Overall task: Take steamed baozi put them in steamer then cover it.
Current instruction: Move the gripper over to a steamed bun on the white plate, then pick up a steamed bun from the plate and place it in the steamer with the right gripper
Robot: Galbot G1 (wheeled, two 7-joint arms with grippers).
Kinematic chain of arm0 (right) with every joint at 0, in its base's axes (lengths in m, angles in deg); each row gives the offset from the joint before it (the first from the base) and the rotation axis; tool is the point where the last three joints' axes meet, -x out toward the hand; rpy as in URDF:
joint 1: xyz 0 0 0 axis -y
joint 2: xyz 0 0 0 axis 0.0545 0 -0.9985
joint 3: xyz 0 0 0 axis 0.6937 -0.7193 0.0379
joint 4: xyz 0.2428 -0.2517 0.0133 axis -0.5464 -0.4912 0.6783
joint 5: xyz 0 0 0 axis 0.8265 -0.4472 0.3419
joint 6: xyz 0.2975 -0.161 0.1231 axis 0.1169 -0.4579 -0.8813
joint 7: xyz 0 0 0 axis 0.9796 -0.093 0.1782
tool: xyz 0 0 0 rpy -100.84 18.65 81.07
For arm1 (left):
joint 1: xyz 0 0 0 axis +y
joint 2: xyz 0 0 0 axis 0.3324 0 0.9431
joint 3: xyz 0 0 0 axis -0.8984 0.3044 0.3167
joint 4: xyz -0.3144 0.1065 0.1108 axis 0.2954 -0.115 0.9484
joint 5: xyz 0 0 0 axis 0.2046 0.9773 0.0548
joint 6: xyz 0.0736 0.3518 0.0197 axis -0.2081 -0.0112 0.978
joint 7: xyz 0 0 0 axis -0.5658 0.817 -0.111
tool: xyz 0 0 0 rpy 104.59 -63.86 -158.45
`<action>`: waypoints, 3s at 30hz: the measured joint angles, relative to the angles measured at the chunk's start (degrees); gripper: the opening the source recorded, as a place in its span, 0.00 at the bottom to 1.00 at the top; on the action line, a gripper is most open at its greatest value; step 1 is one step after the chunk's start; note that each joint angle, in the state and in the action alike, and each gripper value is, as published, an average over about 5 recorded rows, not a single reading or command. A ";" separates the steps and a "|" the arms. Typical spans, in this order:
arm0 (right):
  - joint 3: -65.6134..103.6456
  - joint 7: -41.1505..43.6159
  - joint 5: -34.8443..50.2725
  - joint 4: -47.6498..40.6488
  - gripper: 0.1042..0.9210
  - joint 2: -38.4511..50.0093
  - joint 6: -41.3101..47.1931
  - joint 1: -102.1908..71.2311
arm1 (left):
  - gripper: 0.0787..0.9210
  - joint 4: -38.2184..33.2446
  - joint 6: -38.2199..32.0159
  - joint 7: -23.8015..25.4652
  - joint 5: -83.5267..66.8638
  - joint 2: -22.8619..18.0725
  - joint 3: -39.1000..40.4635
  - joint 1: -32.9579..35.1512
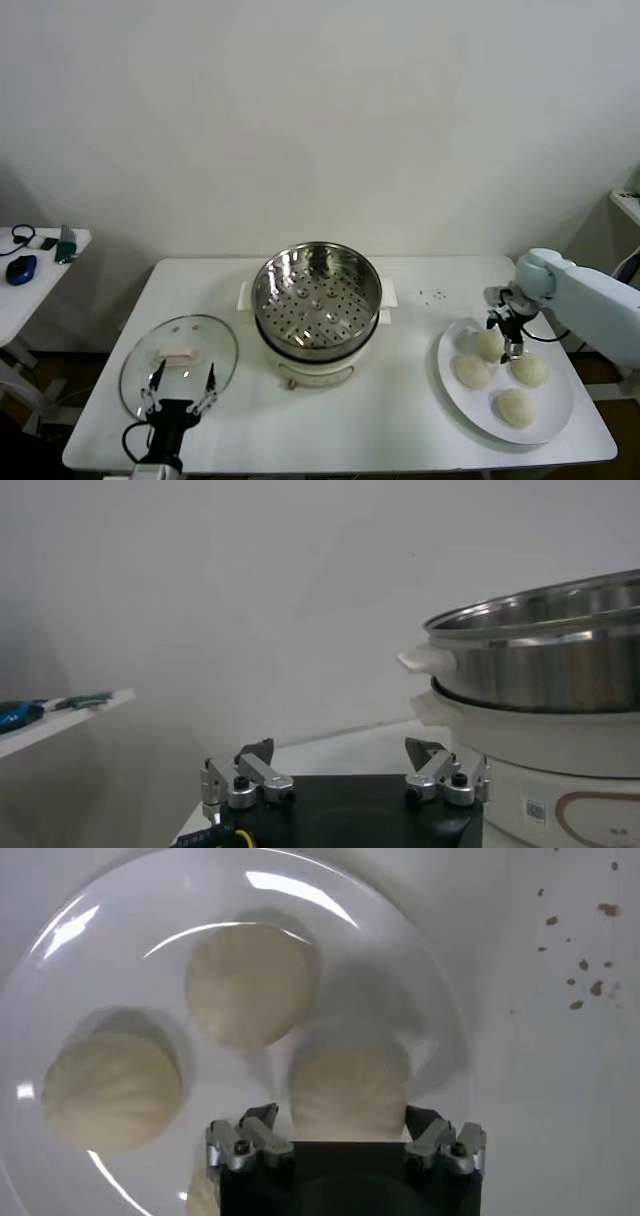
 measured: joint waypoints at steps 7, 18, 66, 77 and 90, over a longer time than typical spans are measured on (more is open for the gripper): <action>0.16 -0.14 0.05 0.34 0.74 0.36 -0.62 0.26 | 0.88 -0.50 0.16 -0.02 0.11 -0.31 0.49 0.27; -4.40 0.16 2.93 3.68 0.73 0.38 -3.64 7.45 | 0.88 -0.76 0.20 0.06 0.30 -0.39 0.83 0.61; -14.94 0.39 -16.69 5.18 0.74 -40.12 -34.17 25.19 | 0.88 -1.64 0.72 0.39 -0.61 2.88 1.22 0.96; -13.12 -0.04 -21.41 -1.16 0.75 -43.62 -36.96 20.94 | 0.88 -1.53 1.08 0.40 -0.58 3.61 1.31 0.63; -11.47 0.92 -21.82 -2.75 0.88 -43.85 -37.87 20.32 | 0.88 -1.76 1.20 0.36 -0.27 3.63 1.42 0.89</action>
